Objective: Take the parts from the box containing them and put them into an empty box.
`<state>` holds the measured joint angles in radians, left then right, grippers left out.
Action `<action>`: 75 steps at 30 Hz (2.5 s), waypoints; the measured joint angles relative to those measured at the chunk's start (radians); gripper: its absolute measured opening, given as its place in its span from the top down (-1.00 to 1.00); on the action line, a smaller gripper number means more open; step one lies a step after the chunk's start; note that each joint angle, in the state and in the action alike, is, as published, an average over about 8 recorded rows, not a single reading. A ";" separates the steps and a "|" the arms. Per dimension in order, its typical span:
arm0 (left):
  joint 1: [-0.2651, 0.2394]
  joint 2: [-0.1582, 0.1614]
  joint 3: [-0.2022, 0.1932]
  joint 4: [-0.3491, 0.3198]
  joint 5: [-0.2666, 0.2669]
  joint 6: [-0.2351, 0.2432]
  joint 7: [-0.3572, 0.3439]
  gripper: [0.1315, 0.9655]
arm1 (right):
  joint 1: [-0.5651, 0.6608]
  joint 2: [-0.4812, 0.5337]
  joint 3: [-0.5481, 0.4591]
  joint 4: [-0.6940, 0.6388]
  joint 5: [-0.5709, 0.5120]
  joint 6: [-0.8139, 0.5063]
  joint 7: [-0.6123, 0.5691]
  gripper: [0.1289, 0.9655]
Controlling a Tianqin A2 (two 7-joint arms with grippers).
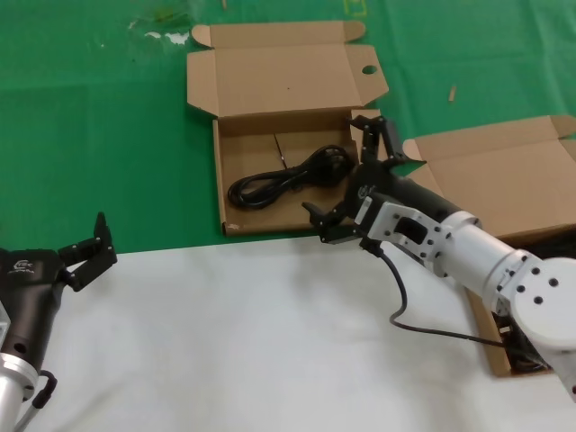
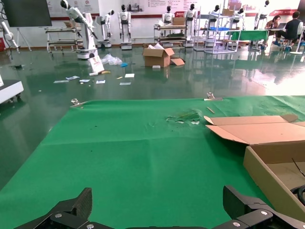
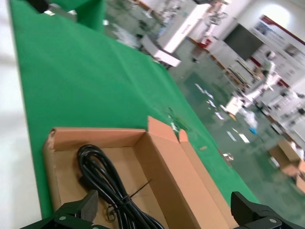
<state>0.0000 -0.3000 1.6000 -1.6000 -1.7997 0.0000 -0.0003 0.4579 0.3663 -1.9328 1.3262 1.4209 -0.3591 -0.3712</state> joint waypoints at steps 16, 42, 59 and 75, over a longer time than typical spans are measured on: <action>0.000 0.000 0.000 0.000 0.000 0.000 0.000 -1.00 | -0.150 -0.022 0.109 0.090 0.125 0.118 0.122 -1.00; 0.000 0.000 0.000 0.000 0.000 0.000 0.000 -1.00 | -0.394 -0.057 0.287 0.236 0.326 0.309 0.320 -1.00; 0.000 0.000 0.000 0.000 0.000 0.000 0.000 -1.00 | -0.434 -0.063 0.316 0.260 0.360 0.341 0.352 -1.00; 0.000 0.000 0.000 0.000 0.000 0.000 0.000 -1.00 | -0.434 -0.063 0.316 0.260 0.360 0.341 0.352 -1.00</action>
<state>0.0000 -0.3000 1.6000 -1.6000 -1.8000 0.0000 0.0000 0.0236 0.3034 -1.6172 1.5859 1.7804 -0.0185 -0.0191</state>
